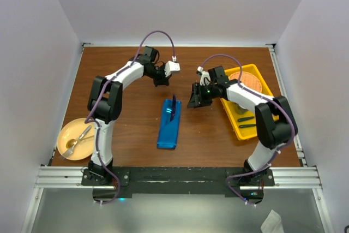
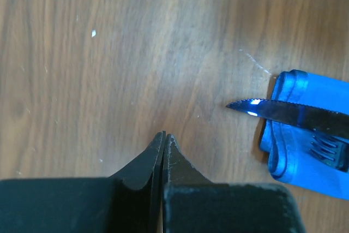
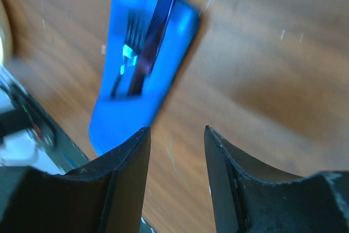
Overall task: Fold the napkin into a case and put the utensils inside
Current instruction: Insert the spoon into the folded napkin.
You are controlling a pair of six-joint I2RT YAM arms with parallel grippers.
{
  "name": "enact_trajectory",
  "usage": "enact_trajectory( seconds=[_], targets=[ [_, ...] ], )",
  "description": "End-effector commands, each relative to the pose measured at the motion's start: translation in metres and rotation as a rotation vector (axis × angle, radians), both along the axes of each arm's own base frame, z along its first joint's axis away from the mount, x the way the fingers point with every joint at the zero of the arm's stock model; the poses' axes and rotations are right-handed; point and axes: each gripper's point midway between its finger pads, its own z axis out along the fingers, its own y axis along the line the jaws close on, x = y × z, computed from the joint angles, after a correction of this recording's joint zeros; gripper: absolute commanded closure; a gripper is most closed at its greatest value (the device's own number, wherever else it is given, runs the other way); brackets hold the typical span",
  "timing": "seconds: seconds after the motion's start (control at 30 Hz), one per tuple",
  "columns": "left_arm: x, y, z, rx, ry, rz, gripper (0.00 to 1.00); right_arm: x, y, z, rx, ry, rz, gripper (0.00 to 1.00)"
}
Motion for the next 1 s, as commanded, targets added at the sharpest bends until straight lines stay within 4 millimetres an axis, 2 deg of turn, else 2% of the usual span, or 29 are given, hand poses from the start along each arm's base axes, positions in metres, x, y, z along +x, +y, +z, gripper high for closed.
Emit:
enact_trajectory(
  seconds=[0.0, 0.03, 0.07, 0.13, 0.33, 0.37, 0.67, 0.97],
  targets=[
    [0.001, -0.012, 0.048, -0.077, -0.214, -0.153, 0.98, 0.046, 0.026, 0.023, 0.119, -0.001, -0.131, 0.55],
    [-0.004, -0.011, 0.043, -0.081, -0.216, -0.17, 0.98, 0.05, 0.028, 0.021, 0.129, 0.013, -0.151, 0.57],
    [-0.002, -0.012, 0.048, -0.089, -0.252, -0.186, 0.97, 0.052, 0.029, 0.018, 0.126, 0.022, -0.161, 0.58],
    [-0.008, -0.013, 0.044, -0.091, -0.285, -0.244, 0.96, 0.058, 0.032, 0.005, 0.124, 0.05, -0.173, 0.6],
    [-0.006, -0.014, 0.034, -0.061, -0.297, -0.319, 0.95, 0.065, 0.041, -0.02, 0.14, 0.112, -0.174, 0.63],
    [-0.007, -0.013, 0.026, -0.049, -0.279, -0.33, 0.94, 0.066, 0.042, -0.022, 0.143, 0.12, -0.175, 0.64],
    [-0.002, -0.017, 0.01, -0.003, -0.287, -0.367, 0.91, 0.072, 0.049, -0.034, 0.158, 0.155, -0.175, 0.66],
    [-0.004, -0.025, -0.007, 0.034, -0.262, -0.389, 0.88, 0.069, 0.052, -0.048, 0.155, 0.197, -0.177, 0.69]
  ],
)
